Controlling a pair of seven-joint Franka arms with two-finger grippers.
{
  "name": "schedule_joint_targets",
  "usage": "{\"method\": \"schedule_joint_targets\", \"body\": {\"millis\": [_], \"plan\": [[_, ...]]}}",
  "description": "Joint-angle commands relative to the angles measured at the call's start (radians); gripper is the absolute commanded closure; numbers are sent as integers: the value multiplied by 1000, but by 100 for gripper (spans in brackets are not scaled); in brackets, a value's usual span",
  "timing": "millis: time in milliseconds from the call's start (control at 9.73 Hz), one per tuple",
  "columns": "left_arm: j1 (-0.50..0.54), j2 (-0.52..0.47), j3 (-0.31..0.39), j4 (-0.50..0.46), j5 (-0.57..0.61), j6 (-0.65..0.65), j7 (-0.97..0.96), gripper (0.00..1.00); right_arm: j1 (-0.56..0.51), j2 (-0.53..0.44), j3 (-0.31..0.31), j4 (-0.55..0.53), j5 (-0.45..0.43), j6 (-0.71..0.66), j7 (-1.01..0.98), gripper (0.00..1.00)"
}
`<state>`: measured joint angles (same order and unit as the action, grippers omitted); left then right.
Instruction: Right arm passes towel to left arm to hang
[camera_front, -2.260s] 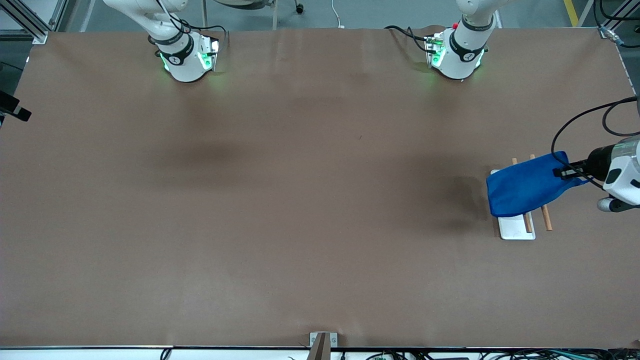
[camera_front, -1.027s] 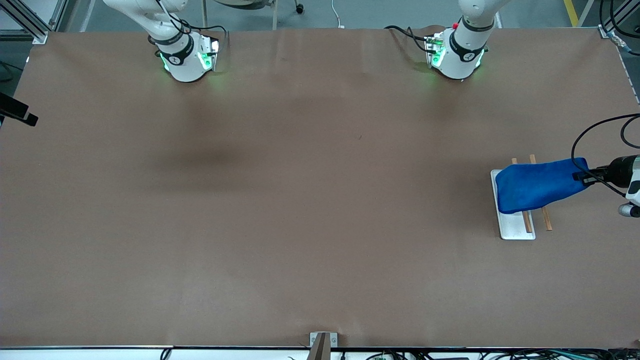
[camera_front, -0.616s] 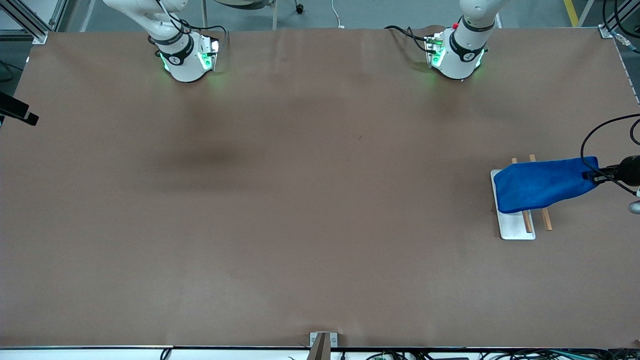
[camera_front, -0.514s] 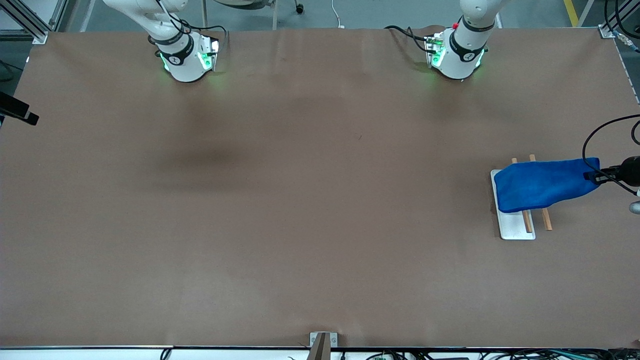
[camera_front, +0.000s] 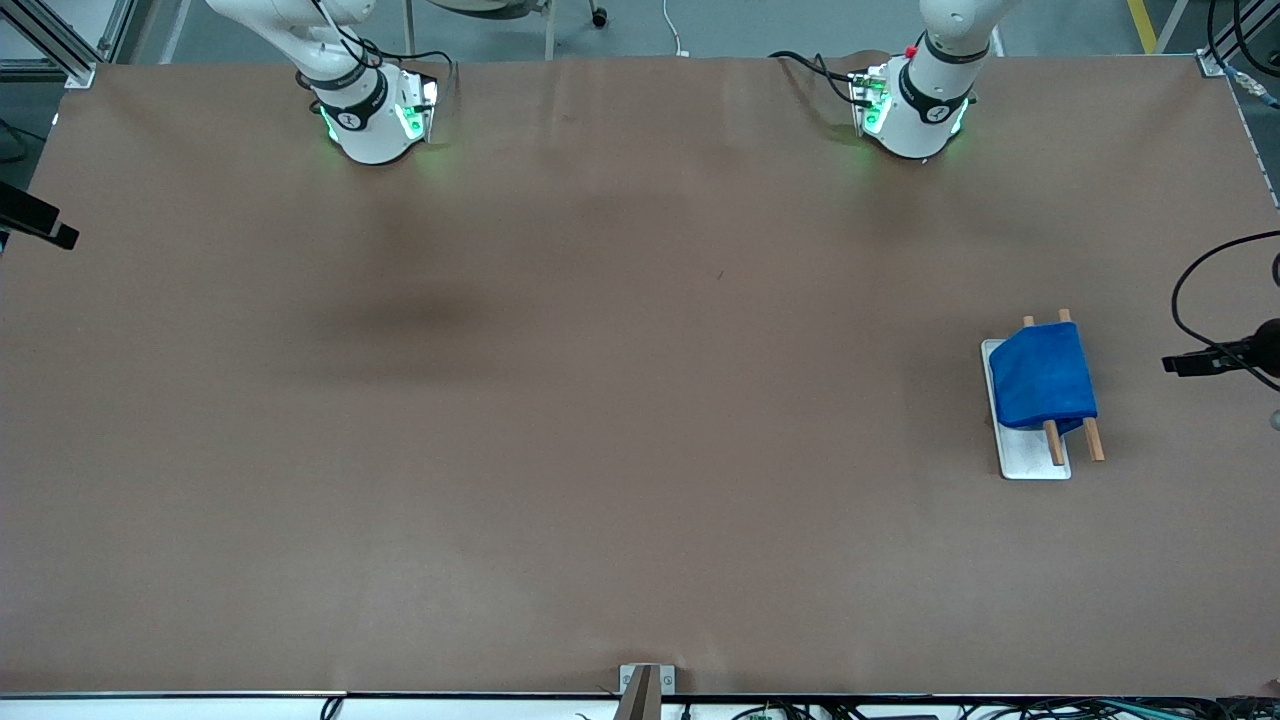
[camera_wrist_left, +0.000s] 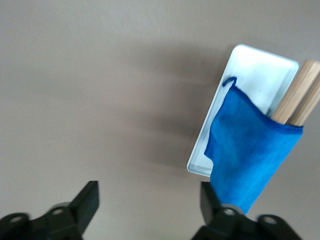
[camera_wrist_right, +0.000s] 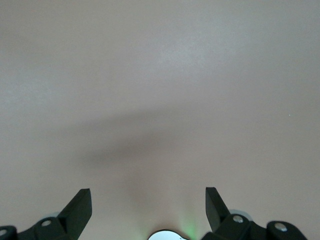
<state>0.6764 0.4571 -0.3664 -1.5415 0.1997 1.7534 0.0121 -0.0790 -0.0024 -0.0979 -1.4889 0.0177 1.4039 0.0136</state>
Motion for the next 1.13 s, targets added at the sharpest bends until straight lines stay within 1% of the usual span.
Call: {"method": "schedule_joint_targets", "body": {"millis": [0,103,205,411,514,719,1027], "plan": [[-11,-29,-55,110,1,-111,9,0,-5,1,6,12,-7,-13,-9,0],[-9,-38,-125,165,1,-190,-3,0,-5,1,6,12,-7,-13,-9,0],[-9,-67,-176,194,0,-239,-17,0,-4,1,6,12,-7,-13,-9,0],[-9,-168,-258,198,-11,-241,-95,0,-7,4,6,13,-7,-13,-12,0],[-9,-198,-296,198,-20,-241,-102,0,-7,4,6,13,-7,-13,-12,0],[-9,-264,-342,198,-28,-241,-101,0,-8,4,4,13,-7,-13,-12,0],[-8,-276,-381,196,-42,-247,-78,0,-10,4,4,13,-7,-17,-14,0]]}}
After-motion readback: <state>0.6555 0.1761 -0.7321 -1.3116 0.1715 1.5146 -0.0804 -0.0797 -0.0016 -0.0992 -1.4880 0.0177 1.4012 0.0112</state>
